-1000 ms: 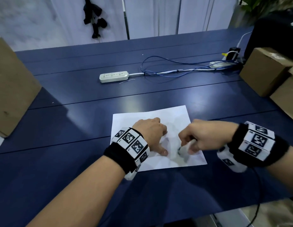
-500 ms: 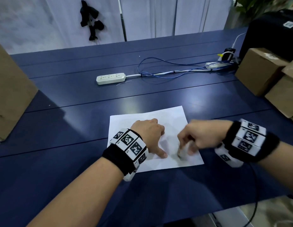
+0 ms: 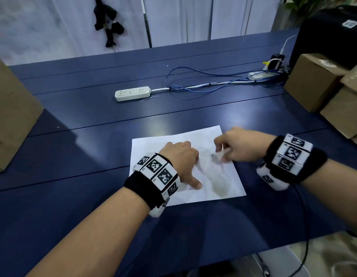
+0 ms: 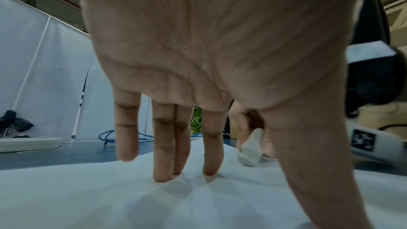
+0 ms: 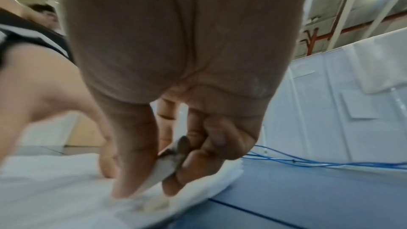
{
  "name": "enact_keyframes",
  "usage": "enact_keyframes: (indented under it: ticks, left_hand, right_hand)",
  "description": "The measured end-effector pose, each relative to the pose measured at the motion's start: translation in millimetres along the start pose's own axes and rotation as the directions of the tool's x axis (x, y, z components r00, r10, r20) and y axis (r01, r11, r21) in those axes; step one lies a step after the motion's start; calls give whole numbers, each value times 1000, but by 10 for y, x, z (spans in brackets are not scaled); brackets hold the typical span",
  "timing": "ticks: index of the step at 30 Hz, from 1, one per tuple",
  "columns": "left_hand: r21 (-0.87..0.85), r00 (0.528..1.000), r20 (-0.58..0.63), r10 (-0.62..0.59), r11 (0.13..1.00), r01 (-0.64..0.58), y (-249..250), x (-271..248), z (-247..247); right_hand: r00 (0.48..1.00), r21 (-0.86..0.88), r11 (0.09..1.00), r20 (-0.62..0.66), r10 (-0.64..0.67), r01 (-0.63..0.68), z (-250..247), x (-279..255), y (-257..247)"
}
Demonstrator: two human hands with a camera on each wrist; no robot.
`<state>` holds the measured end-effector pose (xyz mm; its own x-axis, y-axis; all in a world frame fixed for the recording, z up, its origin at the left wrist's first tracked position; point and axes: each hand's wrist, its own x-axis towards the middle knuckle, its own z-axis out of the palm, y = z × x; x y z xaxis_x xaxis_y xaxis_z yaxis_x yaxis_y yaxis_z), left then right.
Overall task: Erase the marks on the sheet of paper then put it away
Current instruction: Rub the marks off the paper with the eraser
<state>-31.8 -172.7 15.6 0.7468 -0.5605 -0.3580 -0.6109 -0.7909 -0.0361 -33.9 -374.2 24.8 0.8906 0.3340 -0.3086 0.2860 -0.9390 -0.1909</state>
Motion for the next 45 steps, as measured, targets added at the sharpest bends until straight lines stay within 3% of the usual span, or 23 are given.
enact_keyframes:
  ticks: [2,3,7,8,11,14,17,20,25,27,29,32,34,36,38,40,42,45]
  left_hand:
    - [10,1000,6,16,1000,-16,13,9,-6]
    - [9,1000,8,18,1000,-18,10,17,-2]
    - [7,1000,9,21,1000,-21,6,31,17]
    - [10,1000,10,22,1000,-22,10,27,16]
    - [-5,1000,5,27,1000,-27,9,18,-4]
    - [-23,1000,2,29,999,-29,9,5,-8]
    - [-20,1000,3,20,1000,-20,-3,2,-8]
    - [-26,1000,4,23,999,-22,-6,13,5]
    - [-46,999,8,35,998,-35,19,5,-16]
    - [-41,999,9,34,999,-34,12,-3,-24]
    - [-35,1000,12,27,999,-27,0,7,-15]
    - [-24,1000,19,24,999,-24,-1,23,-3]
    - [-22,999,24,24,999,-24,13,29,-5]
    - [-27,999,25,28,999,-27,17,25,-10]
    - [-34,1000,16,27,999,-26,21,12,-16]
    - [-32,1000,13,25,999,-24,11,9,-15]
    - [-32,1000,20,24,999,-23,6,16,-1]
    - [-32,999,33,27,999,-26,6,25,10]
  right_hand:
    - [999,1,1000,-47,8,-8,7,39,68]
    - [1000,16,1000,-10,-26,26,26,-2,52]
    - [929,174,968,294,-226,181,145,-301,-192]
    - [931,167,968,284,-227,185,151,-292,-196]
    - [995,37,997,69,-76,74,68,-33,-66]
    - [997,1,1000,-75,23,-23,18,97,40]
    - [988,70,993,110,-108,100,58,-153,-72]
    - [932,153,972,291,-218,179,124,-344,-194]
    - [1000,20,1000,8,3,-3,1,-9,45]
    - [999,25,1000,-36,-3,3,10,12,83]
    - [992,63,994,81,-96,91,40,-139,-17]
    - [921,170,969,316,-229,182,151,-352,-194]
    - [947,109,979,257,-195,172,135,-287,-168]
    - [991,44,995,101,-89,85,46,-100,-62]
    - [1000,18,1000,-20,11,-11,-33,33,46]
    - [999,7,1000,-44,19,-19,-5,30,86]
    - [995,50,997,77,-68,64,63,-126,21]
    - [945,138,980,275,-178,144,149,-307,-96]
